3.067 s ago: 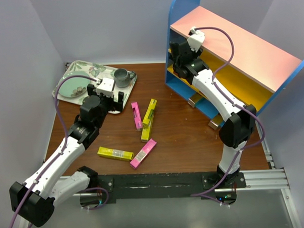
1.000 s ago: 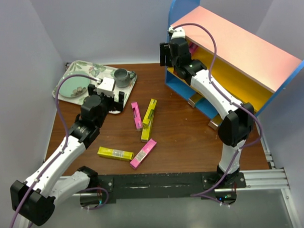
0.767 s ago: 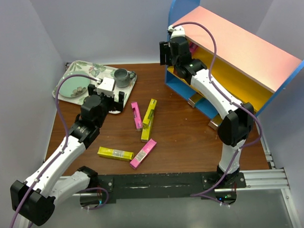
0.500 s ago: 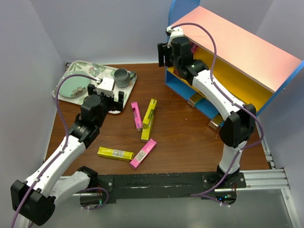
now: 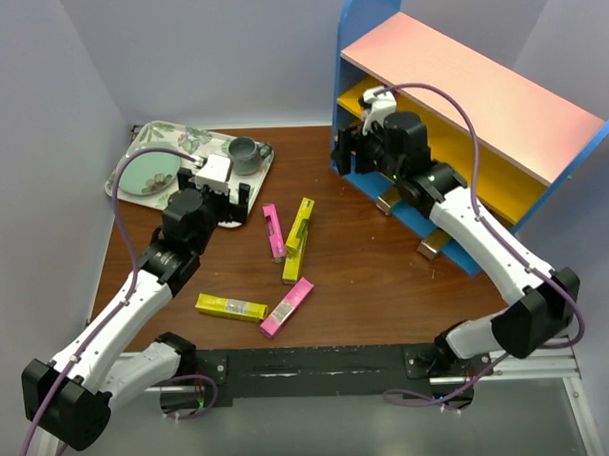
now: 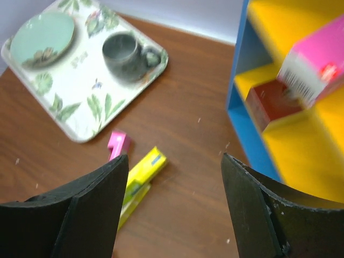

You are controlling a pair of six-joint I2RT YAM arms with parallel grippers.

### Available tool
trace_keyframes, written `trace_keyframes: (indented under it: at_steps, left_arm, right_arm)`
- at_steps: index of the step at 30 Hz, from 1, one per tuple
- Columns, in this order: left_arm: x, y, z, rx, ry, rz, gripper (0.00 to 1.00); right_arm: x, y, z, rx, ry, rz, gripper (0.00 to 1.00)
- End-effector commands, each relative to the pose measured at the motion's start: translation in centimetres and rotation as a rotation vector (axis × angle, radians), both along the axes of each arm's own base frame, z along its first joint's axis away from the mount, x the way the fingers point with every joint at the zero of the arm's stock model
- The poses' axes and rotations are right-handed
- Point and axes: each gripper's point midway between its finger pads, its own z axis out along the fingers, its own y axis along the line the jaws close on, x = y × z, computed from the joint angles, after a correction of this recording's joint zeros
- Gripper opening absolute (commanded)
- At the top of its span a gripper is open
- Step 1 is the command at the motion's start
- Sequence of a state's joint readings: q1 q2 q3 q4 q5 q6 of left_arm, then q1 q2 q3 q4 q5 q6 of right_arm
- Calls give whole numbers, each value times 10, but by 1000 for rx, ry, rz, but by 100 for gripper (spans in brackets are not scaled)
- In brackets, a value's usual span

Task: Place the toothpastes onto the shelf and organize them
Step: Place the toothpaste on the shelf, then pick up the toothpaste from the center of the board.

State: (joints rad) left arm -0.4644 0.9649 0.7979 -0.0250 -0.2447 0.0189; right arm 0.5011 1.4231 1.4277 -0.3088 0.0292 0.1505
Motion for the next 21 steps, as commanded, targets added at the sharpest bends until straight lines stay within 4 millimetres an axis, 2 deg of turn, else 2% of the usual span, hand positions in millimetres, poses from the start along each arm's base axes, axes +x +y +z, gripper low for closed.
trace_keyframes:
  at_steps: [1, 2, 3, 5, 6, 10, 11, 12, 13, 14, 16, 17, 18, 19, 20, 21]
  left_arm:
    - [3, -3, 16, -35, -37, -14, 99]
    - [1, -2, 8, -22, -8, -16, 99]
    - [1, -3, 7, -21, -6, -17, 99]
    - [2, -2, 6, -18, -1, -12, 99]
    - [2, -2, 5, -17, 0, -9, 99]
    - [4, -1, 0, -36, 20, 15, 99]
    - [5, 0, -1, -33, 22, 19, 99]
    - [5, 1, -1, -32, 23, 25, 99]
    - [5, 4, -1, -29, 21, 40, 99]
    - [6, 5, 1, -29, 17, 49, 100]
    - [6, 10, 0, -23, 14, 73, 100]
    - [6, 12, 1, -22, 12, 82, 100]
    - [6, 13, 2, -22, 9, 89, 100]
    - [5, 16, 3, -21, 4, 104, 100]
    - [6, 18, 5, -22, -1, 115, 100]
    - [5, 20, 5, -22, -3, 124, 100]
  right_arm:
    - [-38, 2, -53, -3, 136, 94, 75]
    - [-45, -1, -55, -1, 136, 97, 75]
    - [-54, -5, -77, -19, 178, 101, 75]
    - [-67, -5, -86, -19, 187, 113, 75]
    - [-76, -6, -103, -34, 215, 115, 75]
    - [-100, 11, -124, -113, 198, 134, 76]
    - [-111, 27, -126, -135, 184, 162, 76]
    - [-111, 27, -130, -158, 172, 127, 76]
    - [-115, 36, -131, -152, 171, 135, 76]
    - [-124, 54, -128, -138, 149, 176, 76]
    - [-129, 71, -133, -141, 133, 180, 76]
    - [-139, 88, -129, -129, 106, 209, 76]
    - [-141, 97, -129, -126, 97, 212, 76]
    - [-140, 104, -138, -153, 94, 200, 76]
    - [-150, 120, -139, -156, 82, 230, 76]
    - [-150, 131, -134, -153, 68, 233, 76]
